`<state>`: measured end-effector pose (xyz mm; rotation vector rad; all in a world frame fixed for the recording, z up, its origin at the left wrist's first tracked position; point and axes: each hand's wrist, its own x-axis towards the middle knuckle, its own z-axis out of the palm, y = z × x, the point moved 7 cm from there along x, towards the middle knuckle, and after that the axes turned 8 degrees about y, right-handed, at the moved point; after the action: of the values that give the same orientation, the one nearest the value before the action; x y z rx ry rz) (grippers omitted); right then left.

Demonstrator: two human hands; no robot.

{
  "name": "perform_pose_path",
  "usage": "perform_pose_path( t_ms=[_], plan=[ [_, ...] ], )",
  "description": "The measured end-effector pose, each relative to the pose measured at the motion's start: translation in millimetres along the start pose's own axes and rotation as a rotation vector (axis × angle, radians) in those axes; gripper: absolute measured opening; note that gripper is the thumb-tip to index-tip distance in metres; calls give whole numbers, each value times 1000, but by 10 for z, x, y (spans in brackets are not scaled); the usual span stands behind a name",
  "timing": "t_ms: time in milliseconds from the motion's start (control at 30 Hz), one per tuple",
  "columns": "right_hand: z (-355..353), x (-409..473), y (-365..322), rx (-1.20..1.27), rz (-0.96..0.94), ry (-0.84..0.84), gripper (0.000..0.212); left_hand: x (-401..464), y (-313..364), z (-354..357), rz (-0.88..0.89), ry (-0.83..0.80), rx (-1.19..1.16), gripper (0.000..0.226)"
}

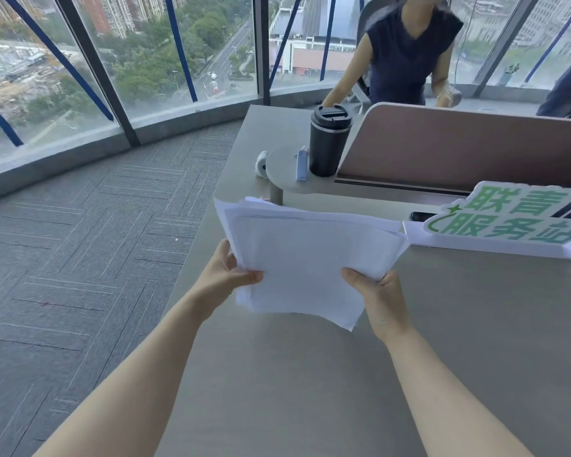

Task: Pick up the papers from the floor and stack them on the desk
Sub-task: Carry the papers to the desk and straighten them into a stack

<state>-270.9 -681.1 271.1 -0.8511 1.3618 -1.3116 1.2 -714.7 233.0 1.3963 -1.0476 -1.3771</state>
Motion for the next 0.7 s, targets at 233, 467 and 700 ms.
perform_pose_path(
  t_ms=[233, 467, 700],
  plan=[
    [95, -98, 62, -138, 82, -99, 24, -194, -204, 38, -10, 267, 385, 15],
    [-31, 36, -1122, -703, -626, 160, 57, -232, 615, 13, 304, 342, 614, 39],
    [24, 209, -765, -869, -403, -32, 21, -299, 1248, 87, 513, 256, 1001, 24]
  ],
)
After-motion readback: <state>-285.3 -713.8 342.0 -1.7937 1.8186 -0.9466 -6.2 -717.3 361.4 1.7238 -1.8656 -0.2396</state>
